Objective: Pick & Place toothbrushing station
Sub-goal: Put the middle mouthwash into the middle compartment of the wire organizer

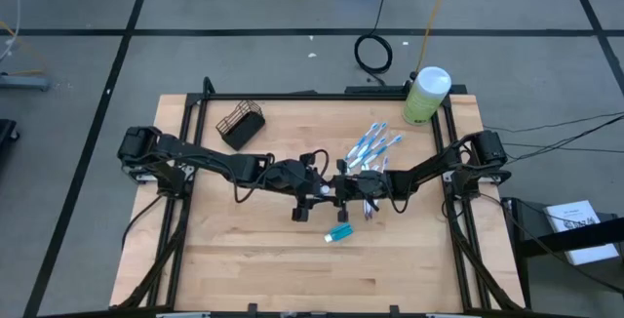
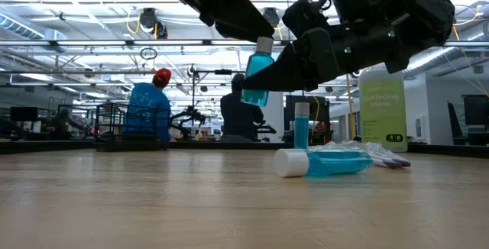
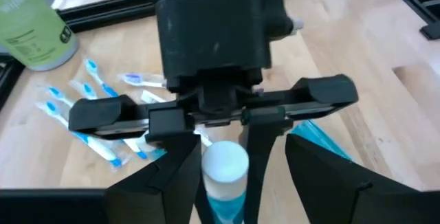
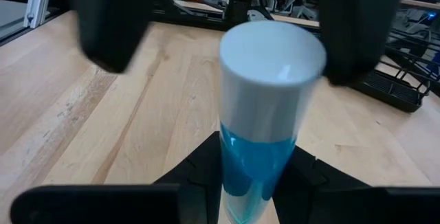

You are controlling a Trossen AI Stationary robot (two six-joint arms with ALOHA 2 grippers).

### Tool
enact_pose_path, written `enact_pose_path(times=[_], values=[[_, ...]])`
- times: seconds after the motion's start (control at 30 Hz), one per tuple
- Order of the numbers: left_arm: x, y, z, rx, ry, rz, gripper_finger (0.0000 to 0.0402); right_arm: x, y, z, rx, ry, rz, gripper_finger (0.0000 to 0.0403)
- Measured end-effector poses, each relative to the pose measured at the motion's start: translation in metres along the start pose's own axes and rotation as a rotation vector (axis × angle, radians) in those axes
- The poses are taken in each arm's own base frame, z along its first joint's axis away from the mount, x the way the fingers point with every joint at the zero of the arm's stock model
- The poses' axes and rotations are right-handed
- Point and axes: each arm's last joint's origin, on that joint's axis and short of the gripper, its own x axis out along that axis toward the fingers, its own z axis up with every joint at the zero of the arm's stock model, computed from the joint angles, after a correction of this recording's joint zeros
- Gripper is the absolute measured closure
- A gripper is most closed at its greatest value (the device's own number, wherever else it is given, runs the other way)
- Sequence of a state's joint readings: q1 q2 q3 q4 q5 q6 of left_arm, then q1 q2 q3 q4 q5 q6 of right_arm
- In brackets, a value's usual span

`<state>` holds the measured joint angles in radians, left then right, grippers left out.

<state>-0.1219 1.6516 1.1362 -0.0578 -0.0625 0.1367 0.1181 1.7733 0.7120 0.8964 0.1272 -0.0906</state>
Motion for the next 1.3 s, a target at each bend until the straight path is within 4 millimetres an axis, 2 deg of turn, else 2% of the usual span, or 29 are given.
enact_pose_path(times=[0.23,0.37,0.83,0.97,1.07,1.3], values=[[0.0,0.001,-0.001,-0.005,0.011,0.018,0.0248,0.0,0.0,0.0,0.0,-0.003,0.0,0.0316],[0.004,0.002,-0.006,-0.009,0.041,0.021,0.0268,0.0,0.0,0.0,0.0,-0.001,0.001,0.0316],[0.004,0.005,-0.006,0.009,0.037,0.045,0.0274,0.0,0.0,0.001,0.001,-0.006,-0.001,0.0316],[0.004,0.005,-0.006,0.026,0.037,0.044,0.03,0.0,0.0,0.001,-0.003,-0.005,-0.003,0.0316],[0.004,0.005,-0.004,0.029,0.024,0.046,0.0305,0.0,0.0,0.001,-0.003,-0.006,-0.003,0.0316],[-0.01,0.007,0.004,0.034,-0.013,0.057,0.0305,0.0,0.0,0.004,0.06,-0.031,-0.004,0.0299]])
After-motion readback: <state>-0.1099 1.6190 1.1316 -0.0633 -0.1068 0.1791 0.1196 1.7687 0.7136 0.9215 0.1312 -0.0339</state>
